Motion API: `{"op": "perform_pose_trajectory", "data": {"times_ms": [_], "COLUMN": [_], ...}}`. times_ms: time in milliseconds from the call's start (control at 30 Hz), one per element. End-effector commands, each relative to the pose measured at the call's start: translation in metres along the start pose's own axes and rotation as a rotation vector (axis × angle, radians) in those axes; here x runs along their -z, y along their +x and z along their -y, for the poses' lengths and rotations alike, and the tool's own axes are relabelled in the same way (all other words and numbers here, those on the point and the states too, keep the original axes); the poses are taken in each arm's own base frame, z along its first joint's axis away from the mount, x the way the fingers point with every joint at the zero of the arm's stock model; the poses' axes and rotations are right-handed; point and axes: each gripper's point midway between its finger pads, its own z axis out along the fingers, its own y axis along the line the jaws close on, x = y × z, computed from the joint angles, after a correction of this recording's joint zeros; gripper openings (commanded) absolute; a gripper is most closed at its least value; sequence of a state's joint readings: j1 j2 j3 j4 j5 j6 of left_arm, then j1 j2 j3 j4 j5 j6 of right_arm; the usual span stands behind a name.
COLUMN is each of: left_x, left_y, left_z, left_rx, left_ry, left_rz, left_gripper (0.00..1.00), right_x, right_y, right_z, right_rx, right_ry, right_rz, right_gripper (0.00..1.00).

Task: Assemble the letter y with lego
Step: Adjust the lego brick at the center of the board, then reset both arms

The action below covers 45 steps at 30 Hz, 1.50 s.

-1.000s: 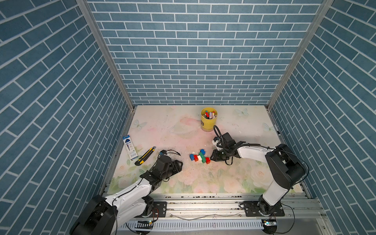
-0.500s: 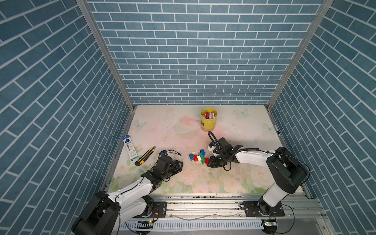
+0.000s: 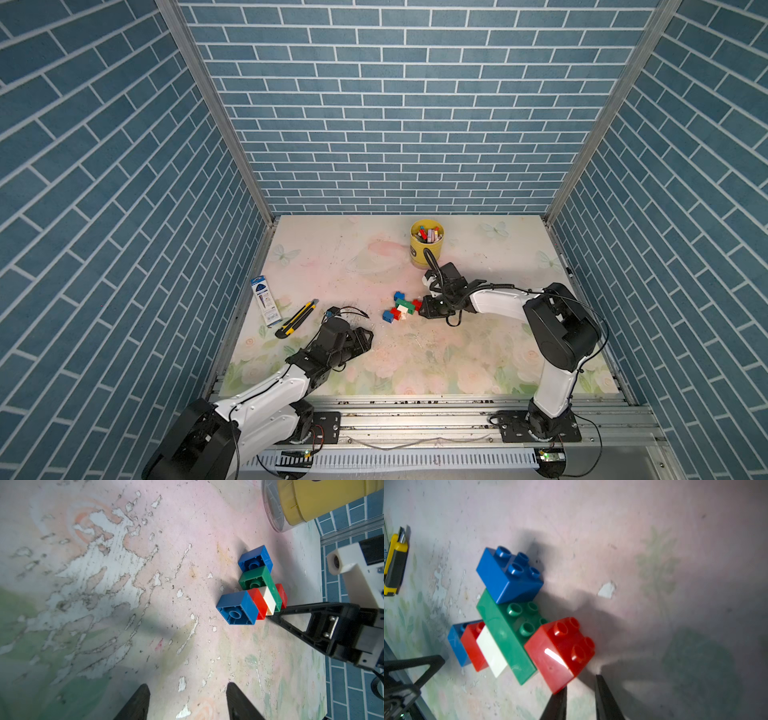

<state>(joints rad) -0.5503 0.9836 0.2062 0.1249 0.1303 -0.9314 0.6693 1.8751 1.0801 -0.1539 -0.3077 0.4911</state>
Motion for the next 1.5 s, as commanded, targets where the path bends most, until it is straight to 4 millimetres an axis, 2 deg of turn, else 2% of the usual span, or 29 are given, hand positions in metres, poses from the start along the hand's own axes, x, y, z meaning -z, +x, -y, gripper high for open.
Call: {"op": "perform_pose_trajectory", "data": {"times_ms": [0,167,367,433,533,633,733,767,800,900,967,1067,1167,1233,1300,1367,1467], "left_x": [0.000,0.001,0.000,0.001,0.004,0.007,0.011,0.011,0.012,0.016,0.022,0.044,0.064,0.067,0.067,0.063,0.050], "left_y": [0.002,0.002,-0.002,-0.005,-0.017,-0.036,-0.059,-0.068,-0.077,-0.109,-0.133,-0.180,-0.217,-0.230,-0.241,-0.247,-0.247], "left_z": [-0.006,-0.007,-0.004,-0.001,0.007,0.019,0.031,0.033,0.035,0.048,0.047,0.038,0.012,-0.012,-0.036,-0.054,-0.071], "left_rx": [-0.003,-0.003,-0.011,-0.018,-0.055,-0.114,-0.153,-0.169,-0.186,-0.261,-0.316,-0.422,-0.495,-0.503,-0.490,-0.469,-0.486], "left_ry": [-0.021,-0.024,-0.030,-0.032,-0.050,-0.082,-0.117,-0.134,-0.158,-0.219,-0.297,-0.484,-0.675,-0.738,-0.789,-0.791,-0.737], "left_rz": [0.001,0.002,0.005,0.011,0.037,0.055,0.064,0.064,0.065,0.078,0.101,0.225,0.334,0.358,0.412,0.471,0.539], "left_gripper": [0.62,0.62,0.62,0.63,0.67,0.72,0.75,0.95,0.99,0.99,0.99,1.00,1.00,0.99,1.00,0.99,0.98], "right_x": [-0.014,-0.014,-0.016,-0.004,0.026,0.062,0.102,0.118,0.132,0.171,0.197,0.243,0.280,0.283,0.274,0.265,0.254], "right_y": [-0.005,-0.015,-0.016,-0.017,-0.014,-0.011,-0.010,-0.013,-0.015,-0.019,-0.023,-0.026,-0.017,-0.016,-0.008,-0.003,-0.007], "right_z": [0.017,0.011,0.011,0.010,0.009,0.019,0.040,0.050,0.058,0.090,0.120,0.175,0.220,0.232,0.248,0.264,0.273], "right_rx": [-0.003,0.008,0.020,0.028,0.053,0.045,0.013,0.002,-0.007,-0.059,-0.117,-0.208,-0.243,-0.154,-0.156,-0.178,-0.140], "right_ry": [0.062,0.043,0.045,0.053,0.080,0.128,0.199,0.239,0.271,0.388,0.506,0.778,1.042,1.128,1.143,1.154,1.143], "right_rz": [-0.008,0.010,-0.003,0.018,0.059,0.118,0.191,0.226,0.260,0.336,0.395,0.502,0.574,0.620,0.649,0.665,0.756], "right_gripper": [0.26,0.28,0.32,0.35,0.43,0.56,0.70,0.74,0.80,0.99,0.99,0.99,0.99,0.99,0.99,0.99,0.99]}}
